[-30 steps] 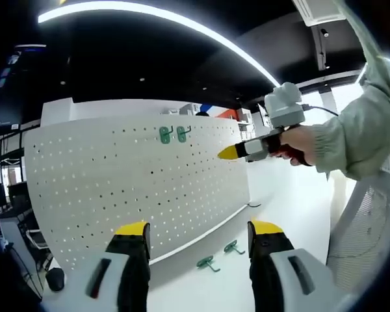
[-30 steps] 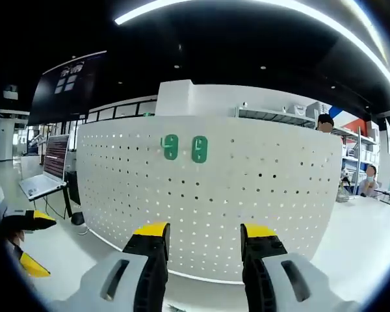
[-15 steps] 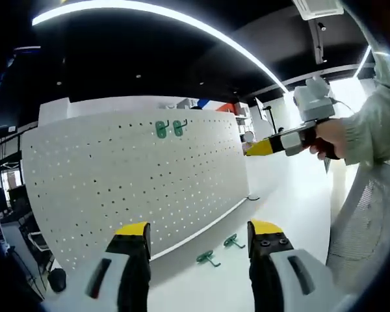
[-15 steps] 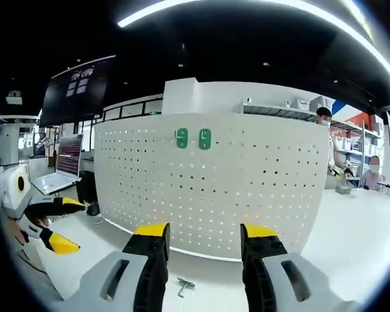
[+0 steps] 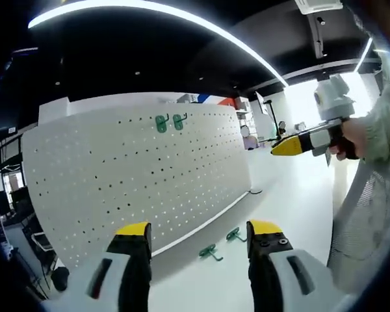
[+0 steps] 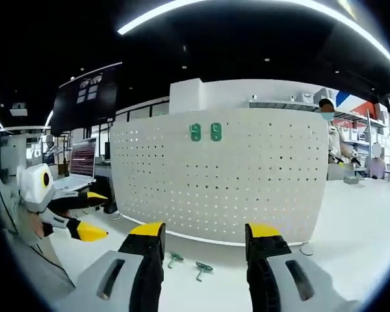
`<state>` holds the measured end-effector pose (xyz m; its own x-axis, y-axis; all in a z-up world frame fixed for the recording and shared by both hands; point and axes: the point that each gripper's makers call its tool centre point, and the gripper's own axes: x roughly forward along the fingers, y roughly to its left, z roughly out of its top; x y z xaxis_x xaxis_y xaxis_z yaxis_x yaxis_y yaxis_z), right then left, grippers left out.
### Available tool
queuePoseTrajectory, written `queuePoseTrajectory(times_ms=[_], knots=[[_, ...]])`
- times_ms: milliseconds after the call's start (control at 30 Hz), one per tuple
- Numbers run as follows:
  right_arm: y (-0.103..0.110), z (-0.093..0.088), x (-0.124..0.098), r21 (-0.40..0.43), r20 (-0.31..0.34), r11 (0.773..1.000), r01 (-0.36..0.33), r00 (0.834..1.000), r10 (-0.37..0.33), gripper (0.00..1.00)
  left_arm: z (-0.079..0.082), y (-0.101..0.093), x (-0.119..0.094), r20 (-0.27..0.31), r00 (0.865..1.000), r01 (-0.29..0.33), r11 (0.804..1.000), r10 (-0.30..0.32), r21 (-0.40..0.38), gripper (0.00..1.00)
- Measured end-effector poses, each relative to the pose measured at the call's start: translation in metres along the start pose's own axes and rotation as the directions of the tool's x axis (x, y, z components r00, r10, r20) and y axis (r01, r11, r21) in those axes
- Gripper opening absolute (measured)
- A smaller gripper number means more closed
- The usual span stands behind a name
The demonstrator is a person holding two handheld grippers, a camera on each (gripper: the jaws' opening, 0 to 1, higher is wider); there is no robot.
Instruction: Insert the hook assembly into the mounting plate slot until the hook locks in place.
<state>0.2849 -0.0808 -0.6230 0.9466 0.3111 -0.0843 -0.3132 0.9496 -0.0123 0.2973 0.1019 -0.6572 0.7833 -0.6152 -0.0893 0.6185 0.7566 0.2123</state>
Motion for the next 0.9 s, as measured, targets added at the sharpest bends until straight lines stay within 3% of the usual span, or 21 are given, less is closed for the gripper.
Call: queuePoseTrajectory(times_ms=[467, 633, 900], knots=[[0.011, -0.003, -0.006, 0.005, 0.025, 0.999, -0.04, 0.999, 0.04, 0.48, -0.008, -0.004, 0.0, -0.04, 0.999, 0.009, 1.0, -0.009, 0.013, 0.61], [0.013, -0.002, -0.004, 0.02, 0.034, 0.998, -0.053, 0.998, 0.052, 0.48, -0.008, -0.011, 0.003, -0.05, 0.997, 0.052, 0.998, -0.05, 0.028, 0.52], [0.017, -0.001, -0.003, 0.03, 0.046, 0.996, -0.078, 0.996, 0.077, 0.48, -0.011, -0.02, 0.008, -0.097, 0.99, 0.111, 0.989, -0.101, 0.095, 0.51]])
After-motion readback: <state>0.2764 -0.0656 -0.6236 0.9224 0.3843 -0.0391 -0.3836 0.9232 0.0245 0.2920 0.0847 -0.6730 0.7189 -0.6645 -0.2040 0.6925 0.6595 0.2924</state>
